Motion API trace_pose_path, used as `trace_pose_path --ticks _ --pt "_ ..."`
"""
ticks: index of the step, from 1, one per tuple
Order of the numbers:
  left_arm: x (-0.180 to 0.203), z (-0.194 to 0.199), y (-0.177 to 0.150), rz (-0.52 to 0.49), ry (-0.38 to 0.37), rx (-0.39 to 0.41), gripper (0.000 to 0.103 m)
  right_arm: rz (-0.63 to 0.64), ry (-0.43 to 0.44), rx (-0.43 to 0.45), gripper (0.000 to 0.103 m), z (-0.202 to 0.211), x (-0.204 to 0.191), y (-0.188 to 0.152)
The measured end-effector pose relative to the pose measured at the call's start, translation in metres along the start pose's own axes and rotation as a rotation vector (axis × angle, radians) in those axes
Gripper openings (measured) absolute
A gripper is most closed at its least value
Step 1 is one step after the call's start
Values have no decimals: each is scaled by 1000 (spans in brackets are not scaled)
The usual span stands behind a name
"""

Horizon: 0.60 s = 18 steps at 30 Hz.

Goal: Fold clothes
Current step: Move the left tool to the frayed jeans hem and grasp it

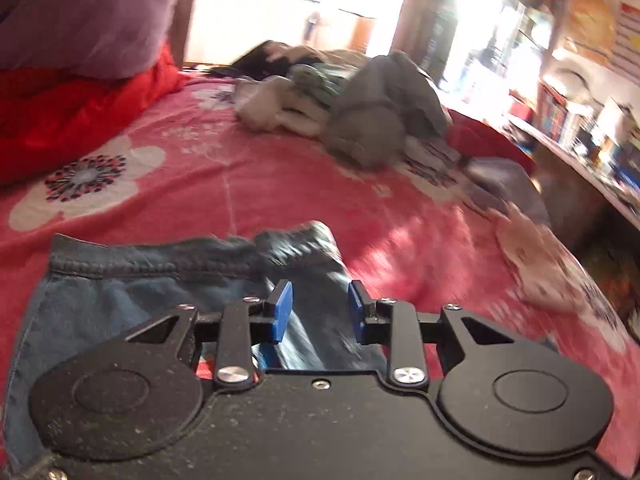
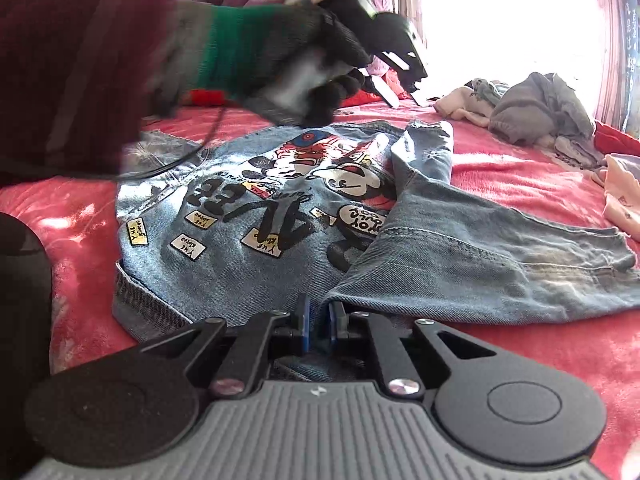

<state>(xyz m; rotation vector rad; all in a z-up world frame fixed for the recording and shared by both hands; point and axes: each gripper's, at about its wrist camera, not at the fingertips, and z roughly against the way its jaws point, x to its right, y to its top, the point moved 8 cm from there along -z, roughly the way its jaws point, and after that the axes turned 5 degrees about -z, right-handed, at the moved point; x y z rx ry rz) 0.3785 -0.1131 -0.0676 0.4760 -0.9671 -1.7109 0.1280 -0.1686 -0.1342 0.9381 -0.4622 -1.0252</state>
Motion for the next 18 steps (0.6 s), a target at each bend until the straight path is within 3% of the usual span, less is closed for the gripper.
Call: trace_pose_path --ticks 2,4,7,10,14,18 --pt "20 4 -24 -74 -16 -58 28 -6 3 -2 15 0 0 0" --pt "22 -7 -53 -132 60 -166 28 -26 11 -4 18 0 0 -1" --pt "17 -9 -62 -120 125 -188 22 -43 21 -1 22 1 0 -1" --pt "62 5 -39 -160 26 -143 26 -43 22 6 25 5 -3 -2" --pt "161 7 -33 -414 -150 -171 30 -32 27 11 28 7 -5 -6" --pt "241 -10 -52 -626 -244 -228 30 -21 24 17 29 8 -7 -8"
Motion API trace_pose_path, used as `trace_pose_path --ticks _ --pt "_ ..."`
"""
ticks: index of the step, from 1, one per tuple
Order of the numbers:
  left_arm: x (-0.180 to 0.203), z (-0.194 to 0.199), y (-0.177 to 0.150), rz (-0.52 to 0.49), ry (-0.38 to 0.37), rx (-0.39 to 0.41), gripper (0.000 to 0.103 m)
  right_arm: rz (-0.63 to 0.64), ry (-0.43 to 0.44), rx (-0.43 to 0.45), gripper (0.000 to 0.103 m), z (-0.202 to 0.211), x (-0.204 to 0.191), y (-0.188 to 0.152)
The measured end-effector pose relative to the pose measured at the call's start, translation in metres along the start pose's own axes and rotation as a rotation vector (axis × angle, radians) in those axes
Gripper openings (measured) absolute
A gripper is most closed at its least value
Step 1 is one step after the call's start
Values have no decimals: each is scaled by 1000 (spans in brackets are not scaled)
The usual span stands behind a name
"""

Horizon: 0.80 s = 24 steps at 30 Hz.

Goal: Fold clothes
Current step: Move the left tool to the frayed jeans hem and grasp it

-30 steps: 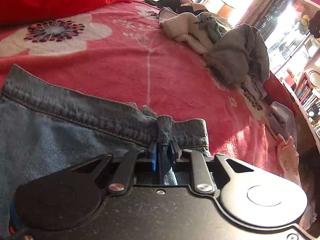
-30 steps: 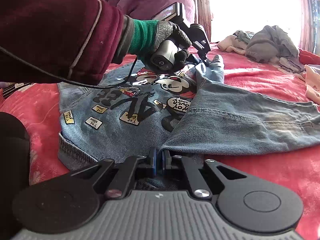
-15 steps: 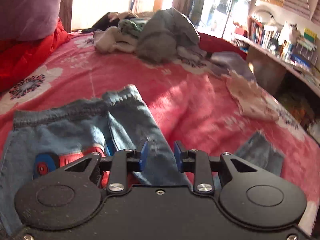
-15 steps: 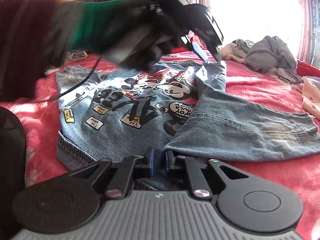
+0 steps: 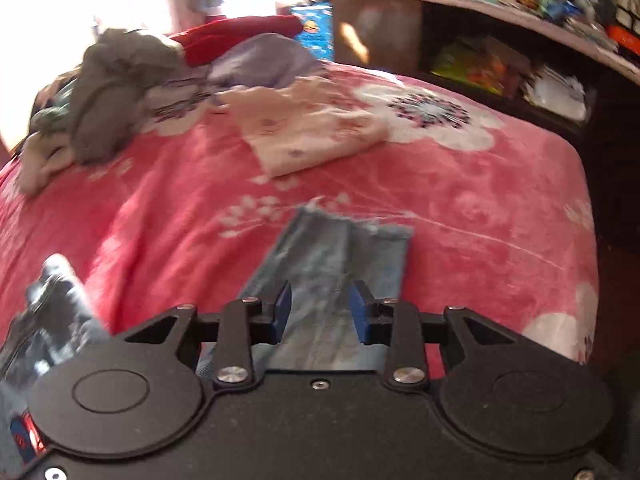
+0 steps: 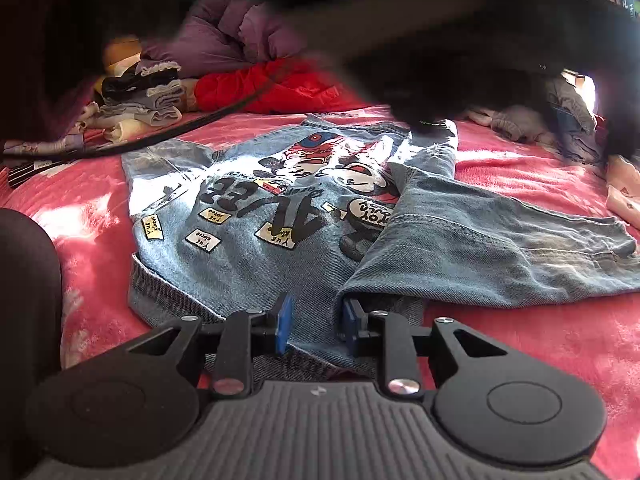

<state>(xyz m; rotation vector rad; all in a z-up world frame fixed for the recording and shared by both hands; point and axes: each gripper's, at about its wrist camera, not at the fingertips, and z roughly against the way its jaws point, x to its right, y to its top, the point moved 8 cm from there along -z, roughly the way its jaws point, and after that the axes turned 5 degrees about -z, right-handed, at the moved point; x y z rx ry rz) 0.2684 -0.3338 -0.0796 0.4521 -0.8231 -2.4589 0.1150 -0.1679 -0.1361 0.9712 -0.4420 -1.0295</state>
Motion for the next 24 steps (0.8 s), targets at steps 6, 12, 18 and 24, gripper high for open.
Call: trace_pose_path --ticks 6,12,18,24 --pt "48 -52 15 -107 -6 -72 30 -13 10 -4 30 0 1 -1" --pt "55 -78 14 -189 71 -138 30 -21 22 -5 31 1 2 -1" --pt "51 -79 13 -219 143 -144 25 -19 24 -6 31 0 2 -1" --pt "69 -81 8 -431 214 -156 17 -7 17 0 32 3 0 -4"
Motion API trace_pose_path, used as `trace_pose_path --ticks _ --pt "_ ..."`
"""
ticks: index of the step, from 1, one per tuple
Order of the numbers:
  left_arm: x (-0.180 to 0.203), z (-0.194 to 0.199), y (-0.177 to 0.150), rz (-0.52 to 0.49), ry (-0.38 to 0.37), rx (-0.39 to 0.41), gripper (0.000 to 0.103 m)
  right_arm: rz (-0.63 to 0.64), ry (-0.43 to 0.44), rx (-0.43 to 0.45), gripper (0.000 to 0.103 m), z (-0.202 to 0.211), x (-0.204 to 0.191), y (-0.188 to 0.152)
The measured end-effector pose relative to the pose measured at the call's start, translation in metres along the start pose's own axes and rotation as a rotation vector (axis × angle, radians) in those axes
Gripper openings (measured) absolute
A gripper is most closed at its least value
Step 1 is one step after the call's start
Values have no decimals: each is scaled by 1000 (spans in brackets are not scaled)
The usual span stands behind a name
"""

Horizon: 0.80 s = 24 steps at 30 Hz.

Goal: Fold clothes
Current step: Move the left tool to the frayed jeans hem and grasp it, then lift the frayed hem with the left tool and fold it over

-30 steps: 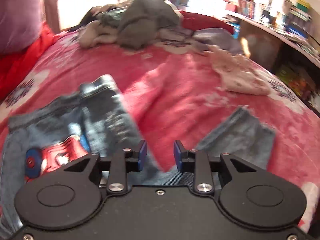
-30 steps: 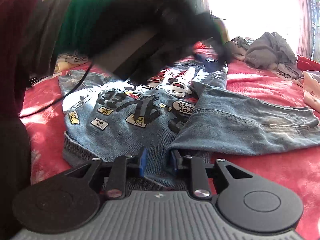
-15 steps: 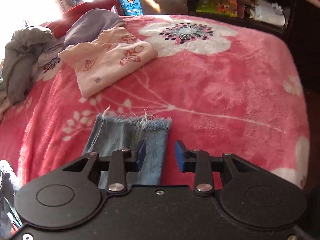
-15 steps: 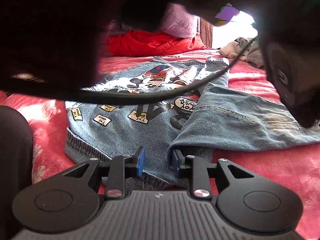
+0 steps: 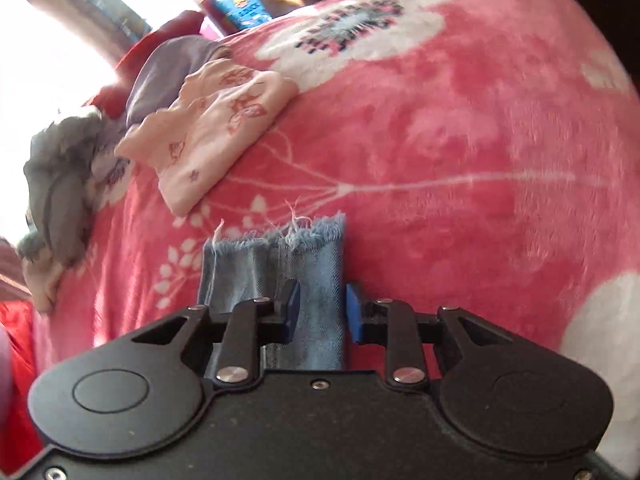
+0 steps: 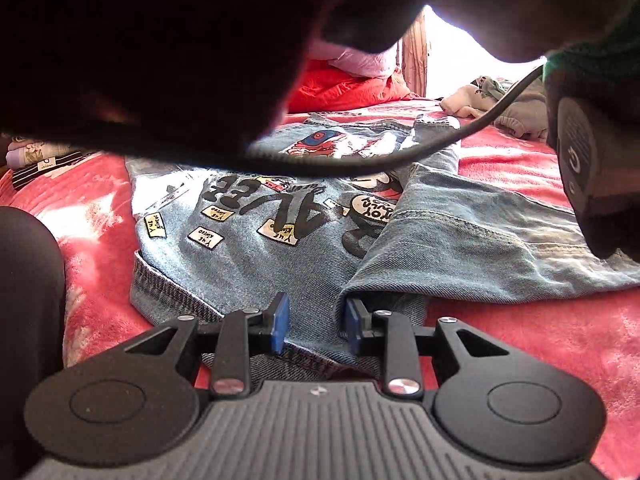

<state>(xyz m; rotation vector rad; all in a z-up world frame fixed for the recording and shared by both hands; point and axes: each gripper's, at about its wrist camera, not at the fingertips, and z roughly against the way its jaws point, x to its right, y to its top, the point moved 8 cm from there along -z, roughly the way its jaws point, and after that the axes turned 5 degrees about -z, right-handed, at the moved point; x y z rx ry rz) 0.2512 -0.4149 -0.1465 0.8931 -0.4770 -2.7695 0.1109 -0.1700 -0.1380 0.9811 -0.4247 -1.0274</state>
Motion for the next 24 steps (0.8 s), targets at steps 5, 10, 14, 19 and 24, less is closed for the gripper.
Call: trace_pose_path --ticks 5,10,14,19,24 --pt "-42 18 -6 189 11 59 3 6 -2 -1 32 -1 1 1" --pt "-126 88 -44 568 19 220 1 12 -5 -3 33 -1 1 2" --pt "-184 152 -93 812 83 350 1 14 -6 -4 33 -1 0 2" --pt "-223 225 -172 1024 192 462 1 13 -10 1 36 0 1 1" --pt "-231 275 -262 1201 300 505 1 12 -15 10 40 4 1 1"
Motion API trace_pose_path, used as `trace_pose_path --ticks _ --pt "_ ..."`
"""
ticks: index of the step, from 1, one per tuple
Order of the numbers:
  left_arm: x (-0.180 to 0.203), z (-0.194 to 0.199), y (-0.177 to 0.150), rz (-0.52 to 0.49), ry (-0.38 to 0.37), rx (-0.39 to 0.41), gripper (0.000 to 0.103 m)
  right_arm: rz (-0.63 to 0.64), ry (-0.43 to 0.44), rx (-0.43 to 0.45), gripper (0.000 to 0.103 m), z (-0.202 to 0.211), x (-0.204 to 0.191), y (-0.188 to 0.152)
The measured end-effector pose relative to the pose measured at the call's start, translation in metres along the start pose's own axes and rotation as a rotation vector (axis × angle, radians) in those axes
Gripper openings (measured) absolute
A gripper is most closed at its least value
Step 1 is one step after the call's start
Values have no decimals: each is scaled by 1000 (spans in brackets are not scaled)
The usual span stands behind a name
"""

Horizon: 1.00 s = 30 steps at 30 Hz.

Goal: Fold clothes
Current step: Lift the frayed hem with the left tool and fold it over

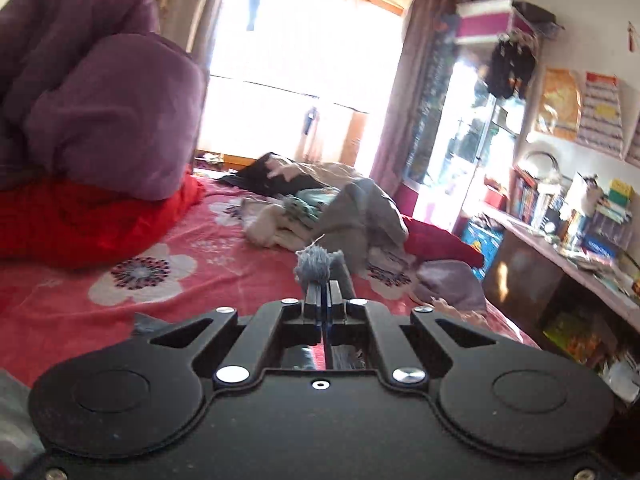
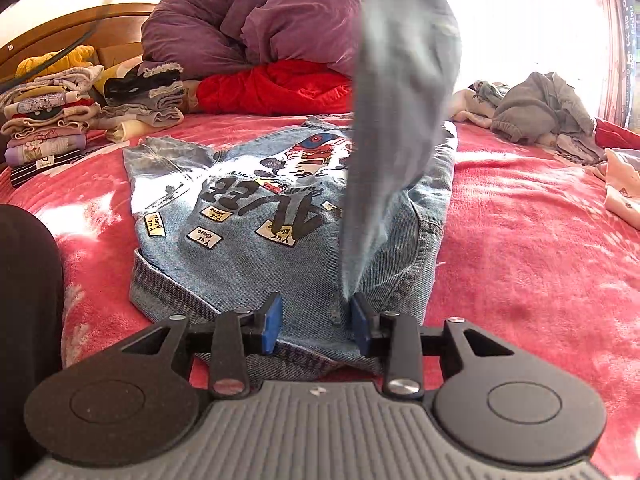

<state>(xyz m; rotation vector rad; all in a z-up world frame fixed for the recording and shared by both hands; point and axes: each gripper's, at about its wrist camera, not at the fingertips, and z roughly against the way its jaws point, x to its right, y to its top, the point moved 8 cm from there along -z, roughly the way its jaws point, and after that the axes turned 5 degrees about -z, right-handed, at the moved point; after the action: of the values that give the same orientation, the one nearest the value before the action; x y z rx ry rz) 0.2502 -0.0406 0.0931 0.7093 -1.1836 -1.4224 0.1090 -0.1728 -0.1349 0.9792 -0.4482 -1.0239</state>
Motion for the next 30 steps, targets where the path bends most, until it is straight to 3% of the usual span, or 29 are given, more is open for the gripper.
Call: trace_pose_path --ticks 4,8,12,15,18,21,24,26,30 --pt "-66 37 -28 148 107 23 1 -1 -1 13 45 6 0 4" --pt "-120 37 -84 301 185 -23 1 5 -8 23 52 15 2 7" --pt "-153 24 -134 392 245 -97 1 29 -48 54 52 28 6 10" --pt "-164 21 -144 420 253 -109 1 61 -80 117 55 33 6 19" --pt "-171 24 -140 440 231 -64 1 86 -85 166 62 27 3 28" --pt "-174 23 -136 446 193 -22 1 -3 -52 -86 66 -13 11 0" --pt "-174 24 -132 474 146 3 1 59 -54 -65 63 -6 6 7" --pt "-171 27 -125 533 73 38 1 93 -62 -41 62 1 6 15" --pt "-152 31 -99 543 -32 95 1 159 -76 -9 61 1 4 20"
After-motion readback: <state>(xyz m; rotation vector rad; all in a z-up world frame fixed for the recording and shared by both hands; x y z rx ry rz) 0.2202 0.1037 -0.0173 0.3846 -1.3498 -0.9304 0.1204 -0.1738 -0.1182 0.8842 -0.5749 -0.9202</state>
